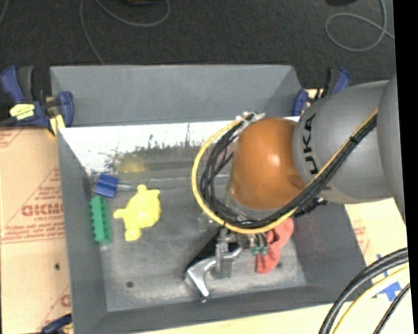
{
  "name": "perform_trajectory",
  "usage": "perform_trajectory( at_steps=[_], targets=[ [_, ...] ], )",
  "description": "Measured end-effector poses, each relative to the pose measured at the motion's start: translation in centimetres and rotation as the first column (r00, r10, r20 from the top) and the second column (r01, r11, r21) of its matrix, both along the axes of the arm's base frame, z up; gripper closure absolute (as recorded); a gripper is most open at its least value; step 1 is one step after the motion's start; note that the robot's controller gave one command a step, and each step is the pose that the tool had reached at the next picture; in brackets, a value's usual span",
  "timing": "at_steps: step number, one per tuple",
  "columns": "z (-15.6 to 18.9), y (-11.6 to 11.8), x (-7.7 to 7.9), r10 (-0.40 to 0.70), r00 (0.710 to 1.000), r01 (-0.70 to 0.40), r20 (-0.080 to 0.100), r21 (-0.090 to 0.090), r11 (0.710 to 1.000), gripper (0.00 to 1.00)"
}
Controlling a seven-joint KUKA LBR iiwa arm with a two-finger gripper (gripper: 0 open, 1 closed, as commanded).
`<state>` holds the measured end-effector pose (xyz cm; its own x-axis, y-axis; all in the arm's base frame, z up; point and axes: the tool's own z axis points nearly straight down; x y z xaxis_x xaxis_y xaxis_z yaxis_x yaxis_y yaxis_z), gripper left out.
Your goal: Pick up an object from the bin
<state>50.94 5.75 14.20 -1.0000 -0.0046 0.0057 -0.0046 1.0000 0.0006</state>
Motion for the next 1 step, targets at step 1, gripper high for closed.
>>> perform_trajectory(
  at_steps=[1],
  targets=[
    [0.45,-0.02,0.18,-0.002,1.0,0.002,0.008,0.001,1.0,0.0]
  ],
)
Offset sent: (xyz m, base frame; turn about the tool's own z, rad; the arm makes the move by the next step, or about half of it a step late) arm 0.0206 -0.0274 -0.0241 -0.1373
